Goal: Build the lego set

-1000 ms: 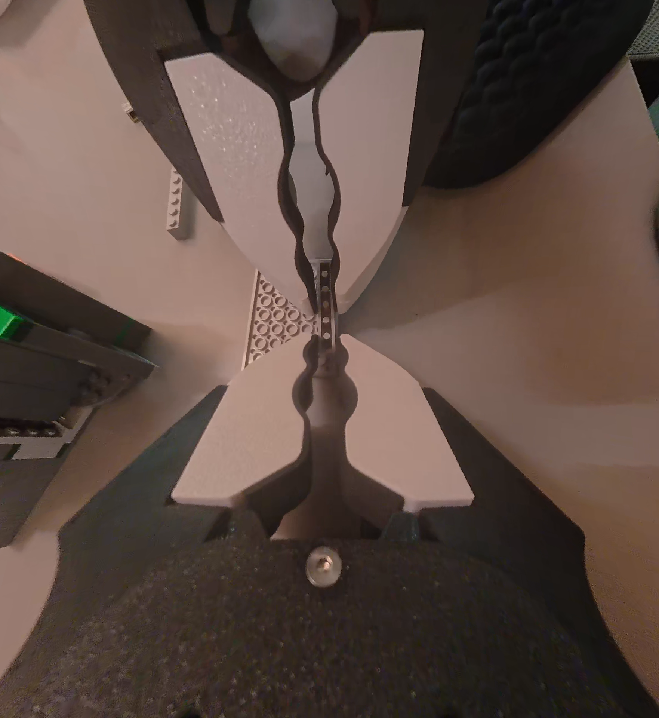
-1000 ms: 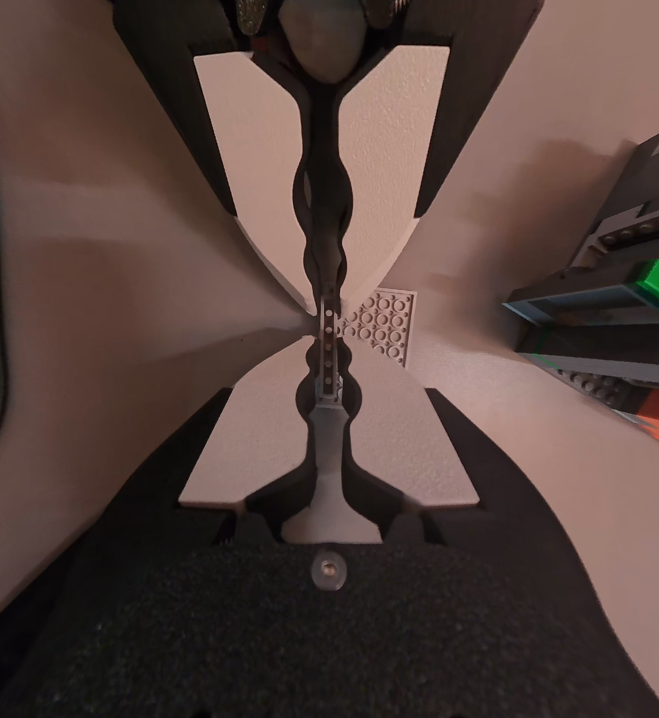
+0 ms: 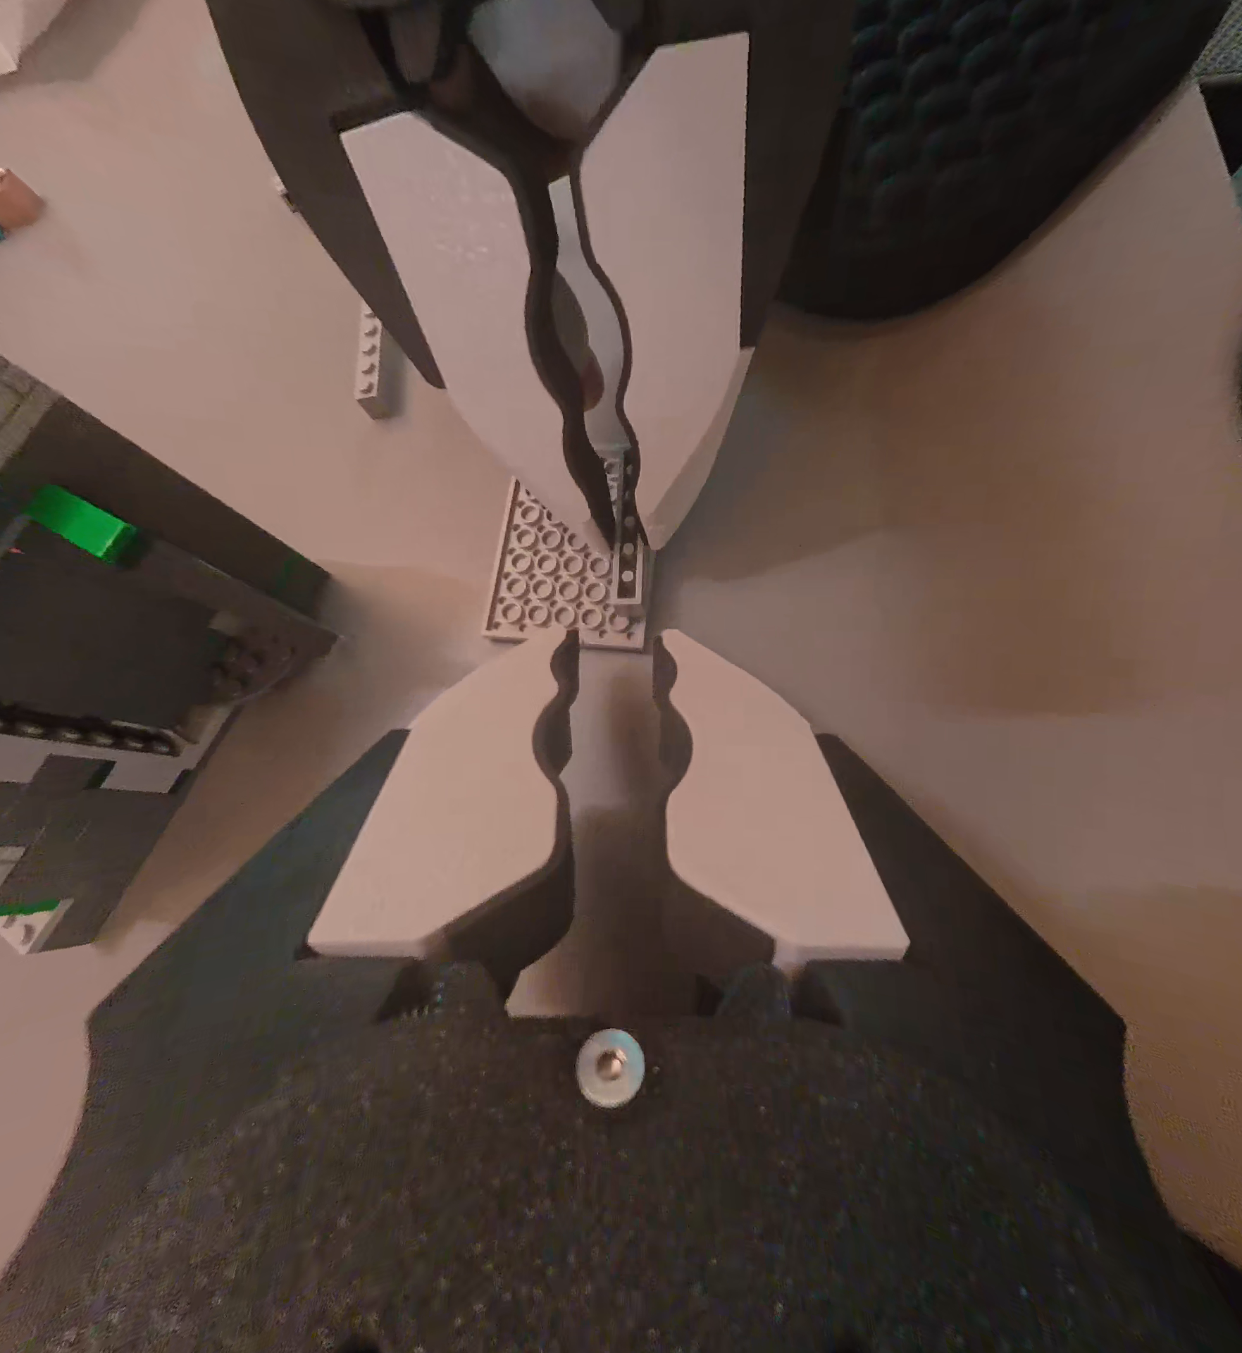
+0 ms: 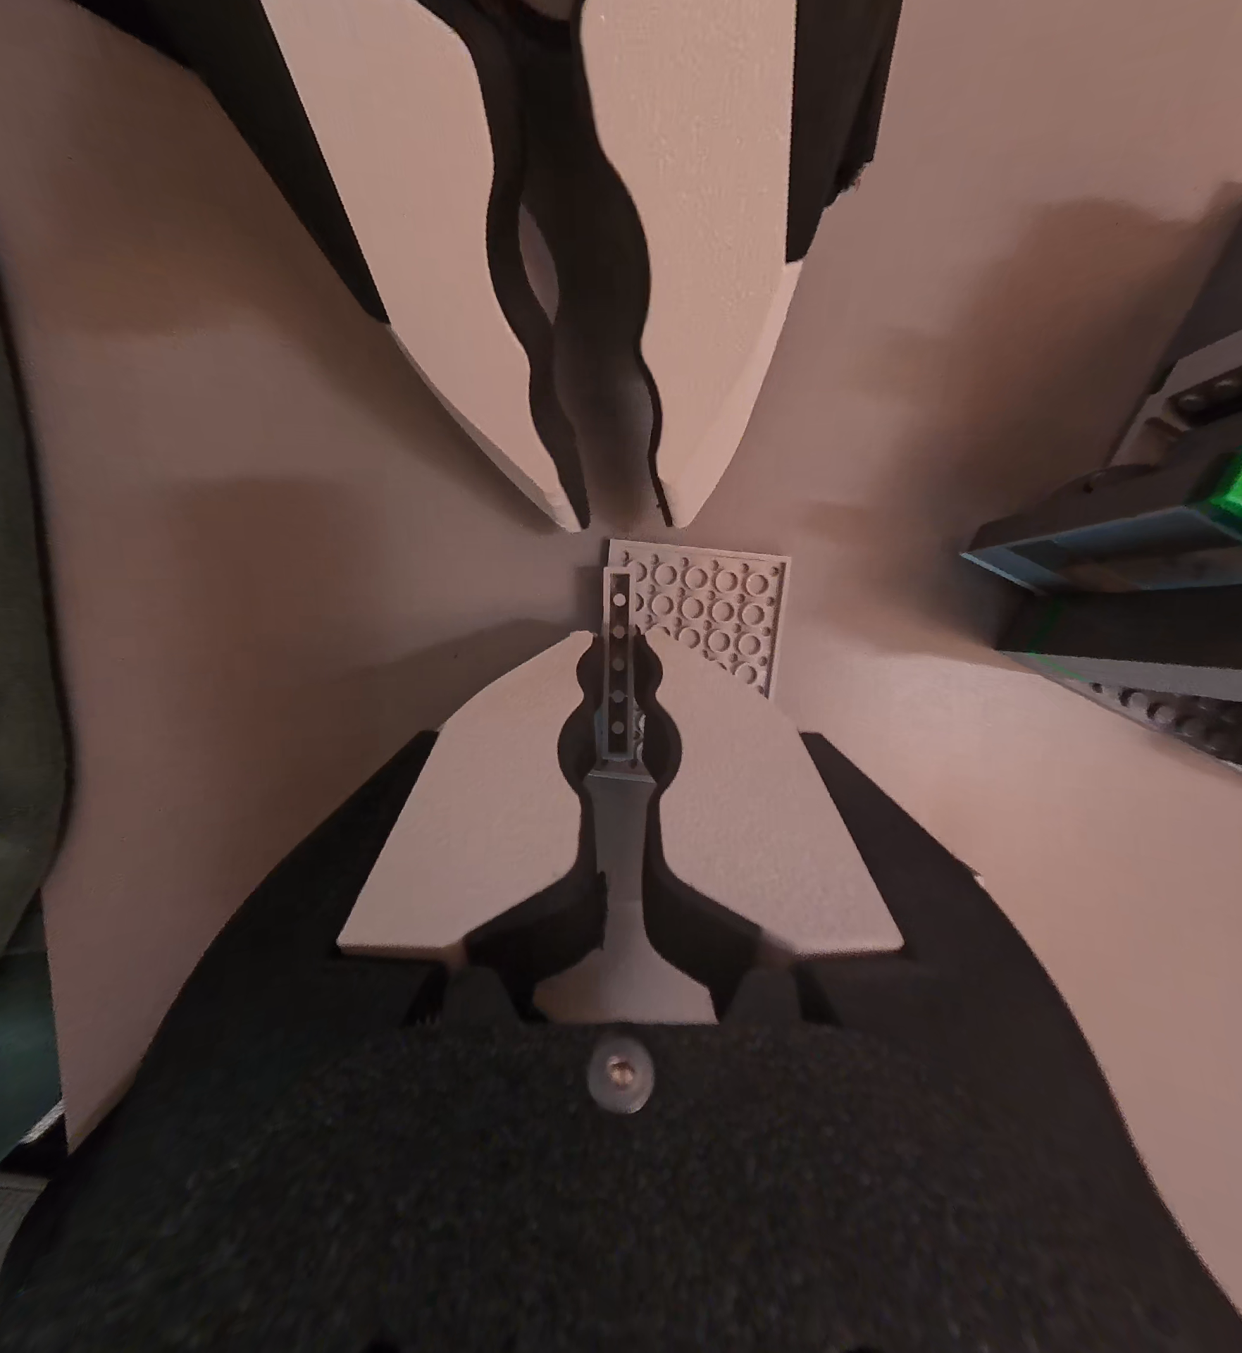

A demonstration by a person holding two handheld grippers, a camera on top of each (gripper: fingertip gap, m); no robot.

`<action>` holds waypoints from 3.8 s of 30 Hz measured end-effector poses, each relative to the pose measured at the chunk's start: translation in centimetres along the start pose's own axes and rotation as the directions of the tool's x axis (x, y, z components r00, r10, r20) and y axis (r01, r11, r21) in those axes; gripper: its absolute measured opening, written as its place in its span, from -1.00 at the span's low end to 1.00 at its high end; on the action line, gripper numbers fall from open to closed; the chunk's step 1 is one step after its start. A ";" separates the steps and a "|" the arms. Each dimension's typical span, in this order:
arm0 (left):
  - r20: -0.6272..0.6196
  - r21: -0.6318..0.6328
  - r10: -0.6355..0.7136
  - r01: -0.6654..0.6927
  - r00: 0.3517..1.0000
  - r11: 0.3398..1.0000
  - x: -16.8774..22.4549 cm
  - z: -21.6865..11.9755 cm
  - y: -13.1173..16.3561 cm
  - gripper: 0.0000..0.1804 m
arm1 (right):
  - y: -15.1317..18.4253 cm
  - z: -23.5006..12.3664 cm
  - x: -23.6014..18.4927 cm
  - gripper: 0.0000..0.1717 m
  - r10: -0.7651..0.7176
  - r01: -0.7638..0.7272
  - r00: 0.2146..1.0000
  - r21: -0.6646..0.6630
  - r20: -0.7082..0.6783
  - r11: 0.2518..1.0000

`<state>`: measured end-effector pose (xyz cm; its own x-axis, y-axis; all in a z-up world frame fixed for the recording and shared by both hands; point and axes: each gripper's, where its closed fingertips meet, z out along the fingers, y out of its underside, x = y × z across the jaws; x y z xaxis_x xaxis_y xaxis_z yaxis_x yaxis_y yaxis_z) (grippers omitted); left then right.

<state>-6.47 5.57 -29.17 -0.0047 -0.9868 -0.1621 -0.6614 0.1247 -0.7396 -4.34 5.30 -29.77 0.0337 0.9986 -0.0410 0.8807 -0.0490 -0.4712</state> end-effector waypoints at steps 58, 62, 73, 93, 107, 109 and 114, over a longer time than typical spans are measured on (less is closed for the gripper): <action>-0.122 -0.095 -0.118 0.107 0.985 0.990 0.3 2.1 -0.3 -0.90 | 1.0 -0.1 0.2 -0.92 0.038 -0.040 0.999 -0.049 -0.026 0.998; -0.112 -0.088 -0.103 0.094 0.988 0.992 0.2 2.1 -0.4 -0.90 | 0.8 -0.3 0.3 -0.92 0.078 -0.077 0.996 0.007 -0.034 0.997; -0.103 -0.069 -0.103 0.096 0.989 0.993 0.5 1.6 -0.3 -0.85 | 1.6 -3.0 0.5 -0.79 0.177 -0.169 0.984 0.227 -0.013 0.959; -0.112 0.015 -0.031 0.033 0.993 0.999 1.0 -0.1 -0.7 -0.87 | 1.5 -0.4 -0.3 -0.91 -0.256 0.263 0.963 0.098 -0.079 0.960; -0.072 0.040 -0.017 0.020 0.997 0.999 0.8 0.3 -1.0 -0.91 | 2.7 -6.1 4.4 -0.78 -0.108 0.124 0.991 0.228 -0.082 0.966; -0.063 0.055 -0.024 0.028 0.998 0.998 0.5 0.3 -1.2 -0.92 | 5.0 -6.9 6.7 -0.78 -0.063 0.092 0.986 0.187 -0.156 0.978; -0.037 0.083 -0.029 0.032 0.999 0.996 0.1 0.4 -1.5 -0.94 | 8.5 -5.6 7.3 -0.78 -0.051 0.060 0.994 0.089 -0.101 0.994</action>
<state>-5.19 5.37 -28.37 -0.0131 -0.9931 -0.1166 -0.5964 0.1014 -0.7963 6.07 12.31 -29.17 0.0364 0.9967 0.0720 0.8354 0.0092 -0.5496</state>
